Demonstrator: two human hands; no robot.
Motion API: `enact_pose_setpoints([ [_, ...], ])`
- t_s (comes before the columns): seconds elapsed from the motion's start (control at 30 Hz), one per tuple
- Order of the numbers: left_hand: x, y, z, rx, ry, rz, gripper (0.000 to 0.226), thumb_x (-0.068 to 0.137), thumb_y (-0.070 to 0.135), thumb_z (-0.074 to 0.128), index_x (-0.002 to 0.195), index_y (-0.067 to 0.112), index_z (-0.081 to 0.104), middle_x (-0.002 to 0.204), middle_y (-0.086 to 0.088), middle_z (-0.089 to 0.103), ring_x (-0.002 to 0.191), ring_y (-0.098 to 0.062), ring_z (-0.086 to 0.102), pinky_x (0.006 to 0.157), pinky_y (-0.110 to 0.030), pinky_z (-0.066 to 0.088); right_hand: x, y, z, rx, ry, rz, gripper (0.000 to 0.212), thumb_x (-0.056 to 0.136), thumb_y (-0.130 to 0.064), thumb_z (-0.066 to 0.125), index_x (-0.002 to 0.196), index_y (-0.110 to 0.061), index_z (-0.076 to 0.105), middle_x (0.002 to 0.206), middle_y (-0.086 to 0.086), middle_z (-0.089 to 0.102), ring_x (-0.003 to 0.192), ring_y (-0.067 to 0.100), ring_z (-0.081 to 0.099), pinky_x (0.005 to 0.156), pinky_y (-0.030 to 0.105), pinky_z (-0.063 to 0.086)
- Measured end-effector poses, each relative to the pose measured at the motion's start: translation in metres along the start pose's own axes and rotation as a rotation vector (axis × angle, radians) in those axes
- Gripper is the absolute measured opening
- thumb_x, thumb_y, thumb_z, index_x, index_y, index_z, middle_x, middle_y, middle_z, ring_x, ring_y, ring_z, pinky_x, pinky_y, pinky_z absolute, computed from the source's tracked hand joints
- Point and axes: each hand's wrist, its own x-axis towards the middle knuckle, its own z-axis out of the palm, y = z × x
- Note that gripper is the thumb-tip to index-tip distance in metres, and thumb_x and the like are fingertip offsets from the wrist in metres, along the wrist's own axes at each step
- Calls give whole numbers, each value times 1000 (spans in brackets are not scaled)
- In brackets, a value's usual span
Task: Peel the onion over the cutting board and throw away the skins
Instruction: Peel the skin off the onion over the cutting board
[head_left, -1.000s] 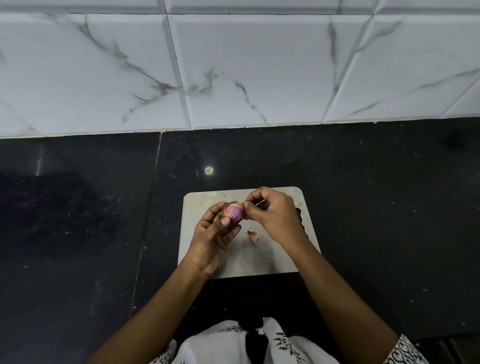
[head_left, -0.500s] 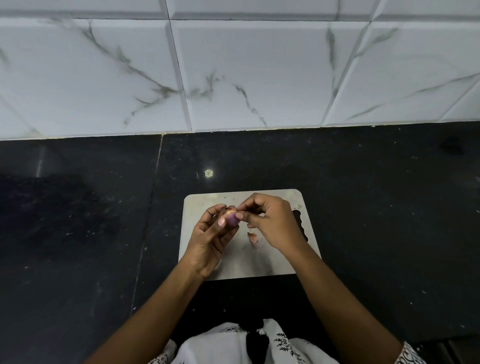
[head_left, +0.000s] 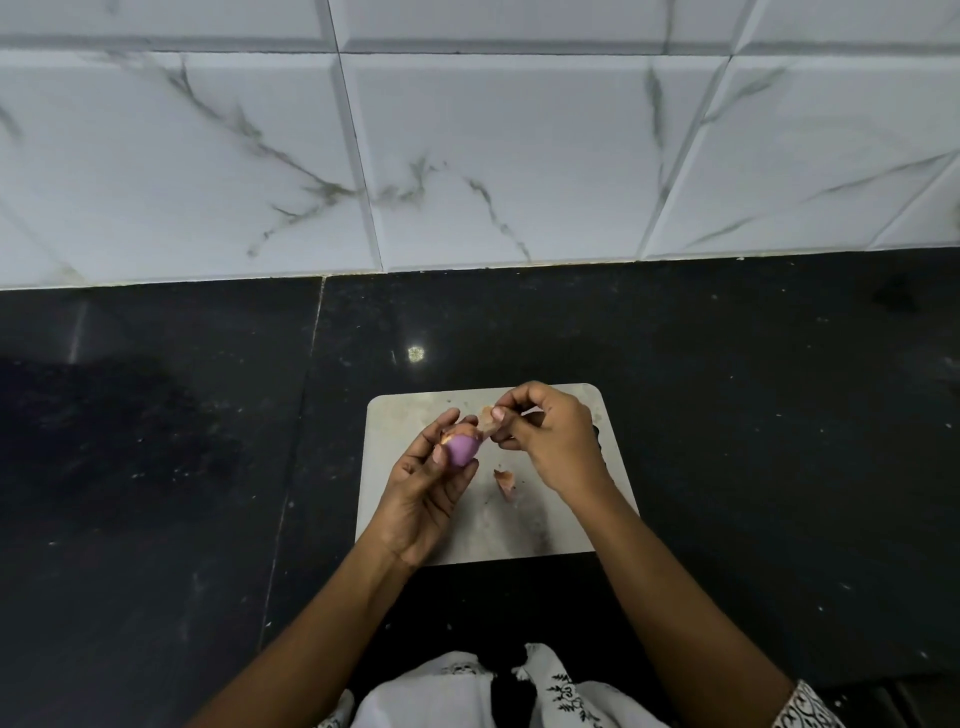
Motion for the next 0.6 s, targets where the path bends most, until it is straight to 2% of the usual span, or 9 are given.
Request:
enact_pose_setpoints([
  [0.13, -2, -3, -3, -46, -2, -34, 67, 37, 27, 96, 99, 13, 75, 107, -10, 71, 96, -20, 70, 69, -25, 59, 4, 7, 0, -46, 106, -34, 6, 85, -8, 64, 84, -14, 63, 76, -1, 68, 65, 8, 68, 60, 18, 55],
  [0.3, 0, -2, -8, -116, 91, -71, 69, 30, 24, 98, 93, 7, 76, 106, -15, 71, 93, -24, 71, 67, -28, 60, 8, 18, -4, -66, 180, -40, 9, 86, -8, 62, 88, -16, 65, 84, -1, 68, 71, 9, 68, 66, 21, 57],
  [0.37, 1, -2, -11, -123, 99, -71, 70, 30, 24, 98, 94, 8, 76, 107, -14, 71, 93, -24, 71, 65, -27, 59, 8, 24, -6, -168, 133, -60, 11, 86, -7, 62, 92, -14, 68, 91, -1, 66, 78, 9, 66, 71, 20, 56],
  [0.43, 1, -2, -12, -113, 79, -70, 68, 34, 24, 97, 97, 9, 76, 109, -14, 71, 94, -22, 71, 67, -27, 59, 7, 30, -5, -366, 9, -54, 15, 88, -10, 60, 99, -13, 69, 98, -2, 65, 87, 6, 61, 77, 16, 49],
  [0.5, 0, -2, -13, -99, 57, -75, 66, 38, 23, 96, 99, 10, 75, 110, -14, 70, 95, -21, 70, 68, -26, 59, 7, 34, -2, -545, -111, -38, 20, 91, -17, 55, 106, -12, 68, 106, 2, 64, 93, 12, 59, 79, 19, 43],
  [0.57, 0, -2, -14, -84, 45, -76, 66, 40, 24, 96, 101, 11, 75, 111, -14, 70, 96, -21, 70, 70, -26, 59, 6, 32, -1, -572, -131, -27, 25, 94, -24, 50, 111, -12, 65, 112, 4, 62, 98, 16, 58, 82, 24, 43],
  [0.6, 1, -2, -15, -70, 43, -74, 66, 40, 24, 96, 101, 11, 74, 112, -14, 70, 97, -22, 70, 71, -26, 59, 6, 30, -2, -530, -114, -38, 26, 94, -26, 50, 113, -14, 65, 114, 3, 61, 99, 14, 57, 82, 22, 43],
])
